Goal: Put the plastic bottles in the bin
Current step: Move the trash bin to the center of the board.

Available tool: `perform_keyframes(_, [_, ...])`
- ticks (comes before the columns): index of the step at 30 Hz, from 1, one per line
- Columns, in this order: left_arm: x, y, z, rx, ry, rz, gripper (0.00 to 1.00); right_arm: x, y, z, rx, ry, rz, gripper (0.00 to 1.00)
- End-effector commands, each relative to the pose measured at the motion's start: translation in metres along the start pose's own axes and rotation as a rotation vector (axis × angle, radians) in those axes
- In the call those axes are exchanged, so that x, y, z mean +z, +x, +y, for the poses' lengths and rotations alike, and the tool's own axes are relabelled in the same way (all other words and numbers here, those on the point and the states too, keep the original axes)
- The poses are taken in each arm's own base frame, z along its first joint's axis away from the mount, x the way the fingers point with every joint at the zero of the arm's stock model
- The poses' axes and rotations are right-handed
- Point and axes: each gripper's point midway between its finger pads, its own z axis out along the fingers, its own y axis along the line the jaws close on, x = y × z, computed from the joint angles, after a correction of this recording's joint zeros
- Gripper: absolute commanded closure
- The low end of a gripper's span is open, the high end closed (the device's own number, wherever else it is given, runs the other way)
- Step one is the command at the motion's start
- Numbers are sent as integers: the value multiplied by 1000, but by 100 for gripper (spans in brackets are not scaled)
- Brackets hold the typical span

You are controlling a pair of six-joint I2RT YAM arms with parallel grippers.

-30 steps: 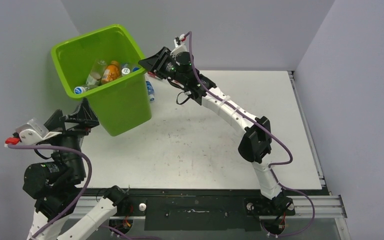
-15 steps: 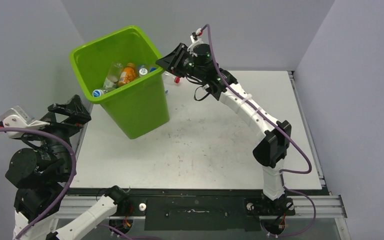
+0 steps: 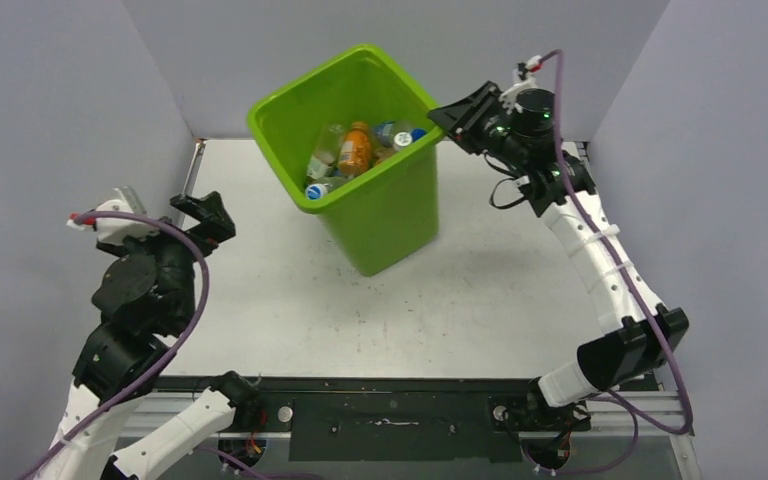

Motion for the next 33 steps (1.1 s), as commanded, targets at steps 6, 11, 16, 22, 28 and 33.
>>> perform_keyframes(6, [27,45,-52,-20,115,93,4,-97,-101,34,-149,-84,-352,95])
perform_keyframes(11, [39,64,-71,-10,150,123,4,-94,-96,-5,-114,-9,-339,95])
perform_keyframes(16, [54,89,-102,-42,228,165,4,-90,-90,-35,-69,23,-322,95])
perform_keyframes(22, [70,102,-141,-155,325,246,4,-95,-92,-64,-53,102,-341,95])
perform_keyframes(28, [82,96,-144,-135,321,216,4,-102,-91,-98,-48,193,-362,62])
perform_keyframes(33, [94,96,-129,-123,278,200,4,-106,-92,-100,-54,198,-364,37])
